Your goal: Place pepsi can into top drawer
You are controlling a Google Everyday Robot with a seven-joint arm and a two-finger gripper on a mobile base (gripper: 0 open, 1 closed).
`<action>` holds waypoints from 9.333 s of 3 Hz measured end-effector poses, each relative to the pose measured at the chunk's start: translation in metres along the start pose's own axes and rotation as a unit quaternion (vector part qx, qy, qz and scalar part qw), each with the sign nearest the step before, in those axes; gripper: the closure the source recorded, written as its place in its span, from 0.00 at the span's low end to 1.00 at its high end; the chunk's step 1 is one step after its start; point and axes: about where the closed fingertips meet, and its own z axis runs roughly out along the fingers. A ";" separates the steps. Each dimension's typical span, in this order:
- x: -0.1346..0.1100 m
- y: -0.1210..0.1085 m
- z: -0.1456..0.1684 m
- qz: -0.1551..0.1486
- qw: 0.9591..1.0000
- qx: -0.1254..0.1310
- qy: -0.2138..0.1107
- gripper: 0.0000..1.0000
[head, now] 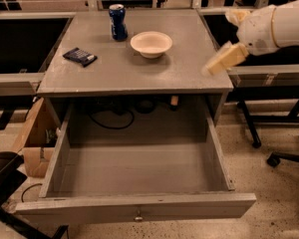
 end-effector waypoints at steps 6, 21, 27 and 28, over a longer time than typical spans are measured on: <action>-0.112 -0.112 0.239 0.129 0.973 0.099 -0.163 0.00; -0.253 -0.100 0.213 0.094 0.972 0.077 -0.199 1.00; -0.017 0.069 0.057 0.109 0.969 -0.006 -0.223 1.00; -0.017 0.070 0.057 0.109 0.969 -0.006 -0.224 1.00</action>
Offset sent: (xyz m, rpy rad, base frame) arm 0.0367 0.0216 0.0138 0.1116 -0.0897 0.0030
